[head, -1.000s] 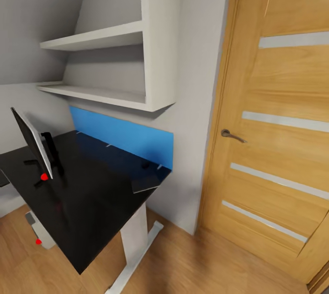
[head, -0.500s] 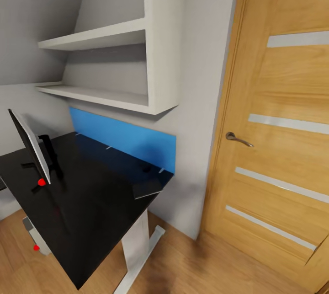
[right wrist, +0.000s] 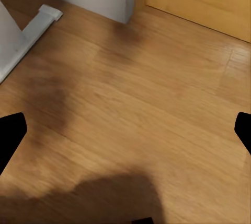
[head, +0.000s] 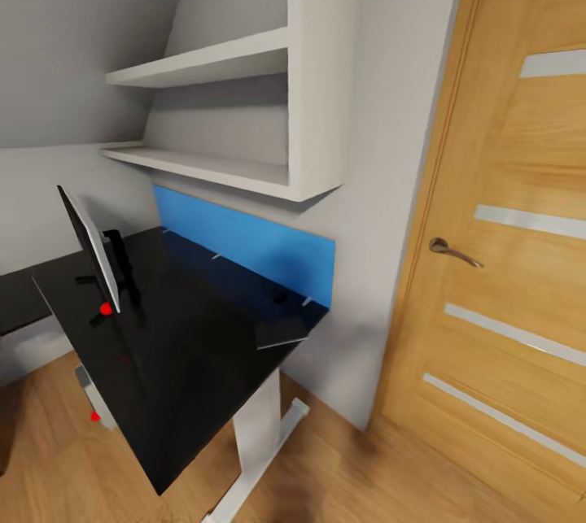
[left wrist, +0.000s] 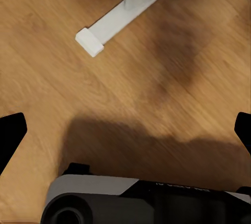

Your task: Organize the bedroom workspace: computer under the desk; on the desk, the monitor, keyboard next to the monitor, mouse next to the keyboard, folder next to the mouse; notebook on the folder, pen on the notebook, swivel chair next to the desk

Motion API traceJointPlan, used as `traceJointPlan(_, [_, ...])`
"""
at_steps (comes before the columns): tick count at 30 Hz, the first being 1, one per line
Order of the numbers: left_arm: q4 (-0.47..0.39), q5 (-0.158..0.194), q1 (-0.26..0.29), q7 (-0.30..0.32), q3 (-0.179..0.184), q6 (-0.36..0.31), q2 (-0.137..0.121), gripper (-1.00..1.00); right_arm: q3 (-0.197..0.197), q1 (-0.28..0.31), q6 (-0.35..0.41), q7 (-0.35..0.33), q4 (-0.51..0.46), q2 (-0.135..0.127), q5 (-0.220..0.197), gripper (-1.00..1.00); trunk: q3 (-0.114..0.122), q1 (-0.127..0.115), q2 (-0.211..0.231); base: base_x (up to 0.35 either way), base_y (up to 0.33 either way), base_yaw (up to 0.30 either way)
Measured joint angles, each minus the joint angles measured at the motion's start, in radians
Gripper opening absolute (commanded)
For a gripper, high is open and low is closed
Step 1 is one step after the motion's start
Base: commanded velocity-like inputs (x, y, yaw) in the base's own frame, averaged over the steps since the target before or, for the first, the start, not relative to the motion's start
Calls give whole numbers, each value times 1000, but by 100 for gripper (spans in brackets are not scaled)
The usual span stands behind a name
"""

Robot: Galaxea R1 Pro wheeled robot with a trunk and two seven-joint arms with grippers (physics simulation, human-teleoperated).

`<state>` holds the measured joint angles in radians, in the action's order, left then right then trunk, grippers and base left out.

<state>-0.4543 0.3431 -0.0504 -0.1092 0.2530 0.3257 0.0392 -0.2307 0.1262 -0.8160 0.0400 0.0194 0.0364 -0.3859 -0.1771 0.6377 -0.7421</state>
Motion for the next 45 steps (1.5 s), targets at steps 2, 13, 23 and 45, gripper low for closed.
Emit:
traceJointPlan(2, [1,0,0,0,9,0,-1,100,0,0,0,0,0,0,0,100,-2,0,0,11,-277,214])
traceJointPlan(13, [2,0,0,0,18,0,-1,100,0,0,-1,-2,0,0,1,100,-3,0,0,8,-55,50])
traceJointPlan(23, [2,4,0,0,10,2,-5,100,0,0,-2,0,0,0,0,100,-3,0,0,0,-84,245])
traceJointPlan(45, [2,25,1,-9,-48,3,-26,100,0,0,-3,0,0,0,0,100,-3,0,0,0,-302,272])
